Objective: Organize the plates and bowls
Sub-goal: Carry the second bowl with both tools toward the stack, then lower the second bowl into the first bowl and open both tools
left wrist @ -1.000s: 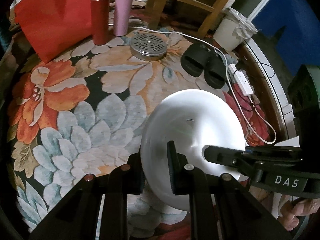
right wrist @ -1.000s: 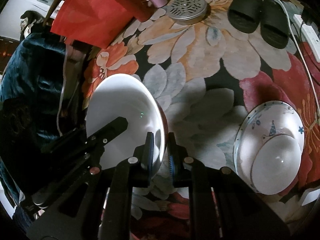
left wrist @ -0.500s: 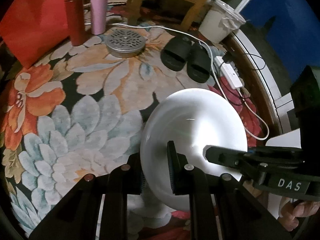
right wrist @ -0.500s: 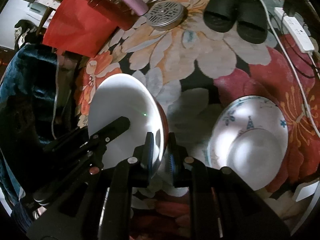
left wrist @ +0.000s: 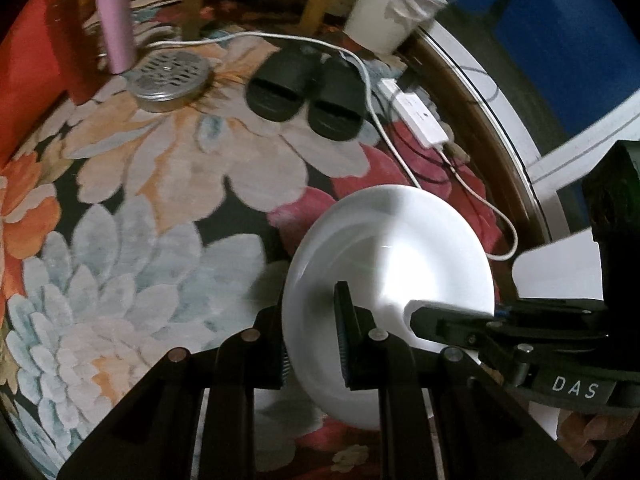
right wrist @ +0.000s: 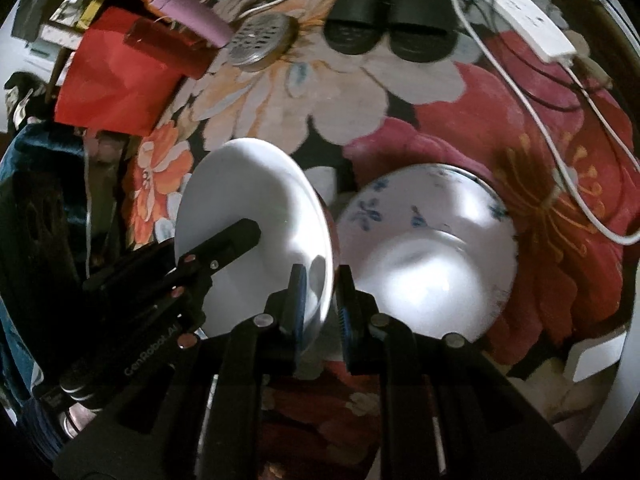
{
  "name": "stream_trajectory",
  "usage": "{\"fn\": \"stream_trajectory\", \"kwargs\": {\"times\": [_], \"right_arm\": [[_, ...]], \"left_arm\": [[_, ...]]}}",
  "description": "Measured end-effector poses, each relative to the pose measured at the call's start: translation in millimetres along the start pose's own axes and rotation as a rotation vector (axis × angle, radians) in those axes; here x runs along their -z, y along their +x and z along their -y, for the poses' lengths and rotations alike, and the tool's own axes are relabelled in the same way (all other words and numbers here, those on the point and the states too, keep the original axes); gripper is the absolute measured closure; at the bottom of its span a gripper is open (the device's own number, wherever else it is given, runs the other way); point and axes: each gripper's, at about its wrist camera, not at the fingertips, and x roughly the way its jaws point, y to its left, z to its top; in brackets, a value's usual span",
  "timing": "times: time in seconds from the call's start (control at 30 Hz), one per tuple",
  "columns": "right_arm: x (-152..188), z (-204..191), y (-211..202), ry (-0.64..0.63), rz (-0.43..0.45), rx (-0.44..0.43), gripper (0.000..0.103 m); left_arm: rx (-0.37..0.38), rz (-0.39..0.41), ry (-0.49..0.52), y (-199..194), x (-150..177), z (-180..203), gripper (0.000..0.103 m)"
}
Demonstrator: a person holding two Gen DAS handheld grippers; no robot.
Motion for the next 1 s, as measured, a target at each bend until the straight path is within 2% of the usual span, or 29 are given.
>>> {"fn": "stream_trajectory", "kwargs": {"times": [0.43,0.77,1.0], "right_arm": [[23,59,1,0.094,-0.048,0.067,0.086],[35,75,15,0.106,-0.105,0.111,0.086],[37,78,18,0.111,-0.118,0.12,0.086]], "left_arm": [[0.038,-0.096,0.079,50,13,46,0.083],[0.041,-0.167,0.099,71,28,56,0.082],[0.04,-0.188,0.102,77,30,59,0.082]]}}
